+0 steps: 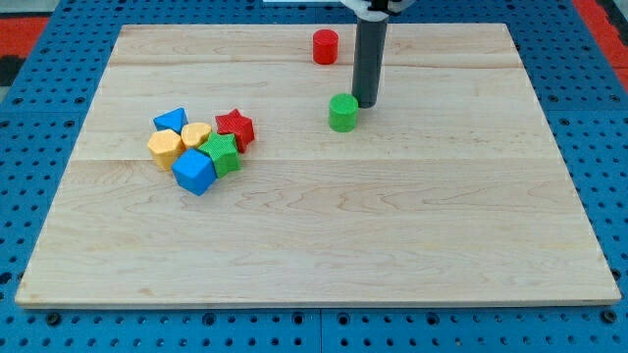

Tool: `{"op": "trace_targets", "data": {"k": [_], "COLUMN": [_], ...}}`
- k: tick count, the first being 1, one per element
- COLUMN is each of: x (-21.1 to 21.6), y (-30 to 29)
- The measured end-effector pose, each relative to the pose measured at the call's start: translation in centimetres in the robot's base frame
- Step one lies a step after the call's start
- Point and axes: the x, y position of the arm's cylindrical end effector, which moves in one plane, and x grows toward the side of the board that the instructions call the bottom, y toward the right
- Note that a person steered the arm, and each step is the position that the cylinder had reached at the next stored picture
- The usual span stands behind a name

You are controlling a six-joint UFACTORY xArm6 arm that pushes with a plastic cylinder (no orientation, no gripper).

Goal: Slide the green circle closer to the red star

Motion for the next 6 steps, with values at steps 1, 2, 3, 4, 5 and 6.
{"op": "trace_targets", "data": {"k": [1,2,3,4,5,6], "x": [1.6,3.1,3.6,3.6,4.0,5.6], "y": [0.2,-0.4,-3.9,-8.1,-7.7,-7.7]}}
